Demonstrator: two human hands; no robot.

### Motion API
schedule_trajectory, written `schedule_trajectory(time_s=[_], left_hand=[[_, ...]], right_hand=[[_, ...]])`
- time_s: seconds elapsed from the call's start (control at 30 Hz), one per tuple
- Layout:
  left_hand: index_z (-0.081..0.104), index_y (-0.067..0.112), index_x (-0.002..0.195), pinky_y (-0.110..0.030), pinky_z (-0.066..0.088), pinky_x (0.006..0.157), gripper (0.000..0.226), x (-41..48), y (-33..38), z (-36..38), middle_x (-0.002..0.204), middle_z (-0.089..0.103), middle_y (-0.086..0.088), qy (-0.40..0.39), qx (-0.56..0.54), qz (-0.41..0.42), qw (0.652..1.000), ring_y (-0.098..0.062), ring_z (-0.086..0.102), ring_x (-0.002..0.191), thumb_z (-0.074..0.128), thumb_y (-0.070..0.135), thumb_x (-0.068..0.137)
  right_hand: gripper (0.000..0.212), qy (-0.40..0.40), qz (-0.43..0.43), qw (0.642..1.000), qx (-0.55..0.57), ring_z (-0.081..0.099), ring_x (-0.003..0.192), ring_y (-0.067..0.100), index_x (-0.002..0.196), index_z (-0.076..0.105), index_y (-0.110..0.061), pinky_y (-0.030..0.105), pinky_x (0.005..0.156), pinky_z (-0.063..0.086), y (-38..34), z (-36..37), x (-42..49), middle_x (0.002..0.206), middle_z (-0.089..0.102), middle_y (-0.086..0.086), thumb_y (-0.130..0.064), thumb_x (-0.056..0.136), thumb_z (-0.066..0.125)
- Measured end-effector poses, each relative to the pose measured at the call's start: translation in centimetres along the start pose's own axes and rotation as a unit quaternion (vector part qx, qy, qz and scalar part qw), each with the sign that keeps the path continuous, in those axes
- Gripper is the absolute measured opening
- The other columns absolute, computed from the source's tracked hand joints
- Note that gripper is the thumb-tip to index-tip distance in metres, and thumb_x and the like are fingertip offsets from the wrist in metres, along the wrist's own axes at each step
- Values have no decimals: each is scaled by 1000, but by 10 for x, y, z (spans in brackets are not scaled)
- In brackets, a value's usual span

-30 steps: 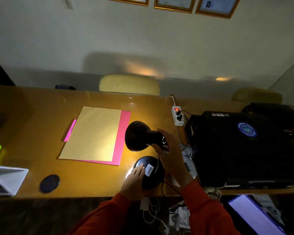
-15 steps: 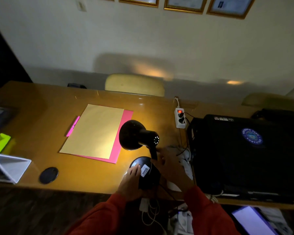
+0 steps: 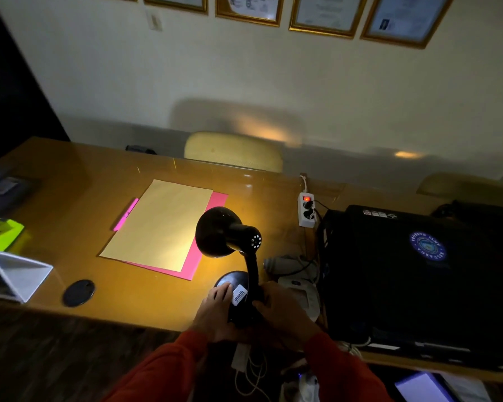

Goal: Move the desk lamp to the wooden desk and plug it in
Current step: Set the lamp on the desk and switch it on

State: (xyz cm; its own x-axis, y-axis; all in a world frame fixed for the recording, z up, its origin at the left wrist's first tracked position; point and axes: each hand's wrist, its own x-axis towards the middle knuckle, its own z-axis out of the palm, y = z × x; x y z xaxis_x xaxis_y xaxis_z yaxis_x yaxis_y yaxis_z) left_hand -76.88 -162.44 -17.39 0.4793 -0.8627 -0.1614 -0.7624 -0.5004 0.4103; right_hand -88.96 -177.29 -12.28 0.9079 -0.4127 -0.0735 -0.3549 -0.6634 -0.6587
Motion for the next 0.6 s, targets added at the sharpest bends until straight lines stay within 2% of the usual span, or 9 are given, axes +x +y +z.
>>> schedule_trajectory(time_s=[0.07, 0.17, 0.23, 0.33, 0.43, 0.53, 0.6], left_hand=[[22, 6, 145, -42, 39, 103, 101, 0, 1, 0, 153, 29, -11, -4, 1, -4, 1000, -28, 31, 137, 63, 57, 67], [29, 3, 143, -44, 44, 97, 102, 1, 0, 2, 148, 37, -14, 1, 17, -7, 1000, -32, 40, 132, 66, 56, 64], [33, 2, 141, -44, 48, 93, 99, 2, 1, 3, 144, 43, -15, 2, 30, -11, 999, -34, 46, 128, 68, 53, 63], [22, 7, 144, -41, 42, 97, 95, 4, 3, -2, 151, 30, -8, -29, 46, -26, 998, -28, 35, 133, 61, 49, 69], [25, 10, 142, -40, 43, 97, 84, 6, 6, -8, 149, 31, -5, -35, 34, -43, 998, -27, 35, 130, 61, 36, 71], [25, 10, 141, -39, 44, 98, 81, 5, 9, -8, 148, 32, -4, -38, 29, -50, 998, -27, 35, 129, 62, 31, 72], [25, 9, 141, -39, 43, 99, 80, 3, 12, -10, 148, 32, -5, -44, 34, -51, 997, -27, 35, 130, 62, 30, 73]], right_hand=[[34, -5, -2, 1000, 1, 57, 104, 15, 118, 57, -18, 0, 69, 30, 1, 2, 0, 119, 60, 6, -25, 86, 61], [27, 8, -7, 1000, 17, 48, 89, -1, 113, 57, -21, 0, 65, 34, 0, 2, 1, 114, 61, 2, -26, 87, 59], [22, 17, -9, 999, 31, 49, 85, -1, 109, 58, -24, 2, 63, 34, -2, 1, 3, 107, 62, -2, -28, 87, 58], [20, 26, -11, 999, 41, 46, 76, -9, 107, 58, -24, 4, 61, 33, -4, -1, 4, 98, 56, -10, -29, 88, 57], [18, 23, -4, 999, 47, 44, 71, -19, 106, 59, -21, 3, 59, 35, -4, -1, 5, 92, 52, -13, -27, 89, 57], [16, 20, 4, 998, 52, 46, 72, -18, 103, 60, -20, 2, 59, 36, -3, 1, 5, 99, 62, -3, -27, 90, 55], [17, 19, 11, 998, 60, 51, 77, -9, 105, 60, -20, 3, 59, 36, -4, 3, 4, 104, 63, -2, -28, 91, 53]])
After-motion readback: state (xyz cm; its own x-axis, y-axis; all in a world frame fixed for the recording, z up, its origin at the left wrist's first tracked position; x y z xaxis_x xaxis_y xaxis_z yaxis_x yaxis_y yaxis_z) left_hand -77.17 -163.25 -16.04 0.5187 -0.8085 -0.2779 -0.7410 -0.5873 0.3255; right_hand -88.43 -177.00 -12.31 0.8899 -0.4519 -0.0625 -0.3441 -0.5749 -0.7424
